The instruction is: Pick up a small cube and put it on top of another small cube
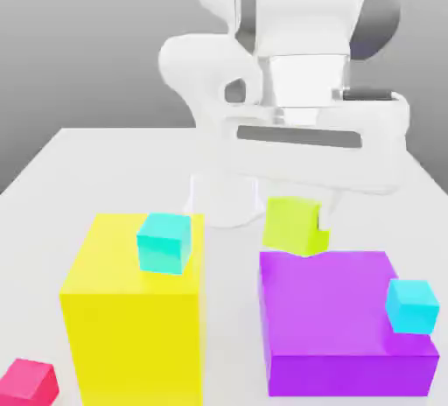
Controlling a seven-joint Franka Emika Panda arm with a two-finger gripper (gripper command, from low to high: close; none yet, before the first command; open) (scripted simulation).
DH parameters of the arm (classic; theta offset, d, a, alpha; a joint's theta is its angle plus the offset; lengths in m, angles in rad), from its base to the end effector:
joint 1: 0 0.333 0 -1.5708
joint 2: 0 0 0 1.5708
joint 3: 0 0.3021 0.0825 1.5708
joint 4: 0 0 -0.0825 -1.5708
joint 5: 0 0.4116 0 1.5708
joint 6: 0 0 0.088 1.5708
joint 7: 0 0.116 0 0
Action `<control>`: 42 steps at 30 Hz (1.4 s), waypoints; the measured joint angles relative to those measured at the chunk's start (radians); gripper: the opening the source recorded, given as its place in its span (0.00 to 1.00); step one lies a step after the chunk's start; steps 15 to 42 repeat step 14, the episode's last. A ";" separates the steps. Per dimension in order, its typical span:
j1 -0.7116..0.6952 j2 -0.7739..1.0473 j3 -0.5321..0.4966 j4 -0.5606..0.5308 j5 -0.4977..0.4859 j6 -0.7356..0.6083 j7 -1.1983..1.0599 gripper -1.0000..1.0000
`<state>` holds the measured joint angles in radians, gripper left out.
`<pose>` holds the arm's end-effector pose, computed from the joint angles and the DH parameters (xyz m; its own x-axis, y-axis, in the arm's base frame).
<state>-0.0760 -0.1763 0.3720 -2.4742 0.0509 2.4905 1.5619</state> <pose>0.4783 0.1429 0.3300 0.2620 -0.9647 0.0277 -0.9478 -0.2626 -0.1810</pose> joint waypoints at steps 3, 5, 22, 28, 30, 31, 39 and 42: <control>0.062 0.056 0.064 0.045 -0.027 -0.066 -0.053 0.00; 0.117 0.094 0.103 0.073 -0.038 -0.108 -0.089 0.00; 0.148 0.289 0.093 0.052 -0.138 0.033 -0.027 1.00; 0.148 0.289 0.093 0.052 -0.138 0.033 -0.027 1.00; 0.148 0.289 0.093 0.052 -0.138 0.033 -0.027 1.00; 0.148 0.289 0.093 0.052 -0.138 0.033 -0.027 1.00; 0.148 0.289 0.093 0.052 -0.138 0.033 -0.027 1.00; 0.148 0.289 0.093 0.052 -0.138 0.033 -0.027 1.00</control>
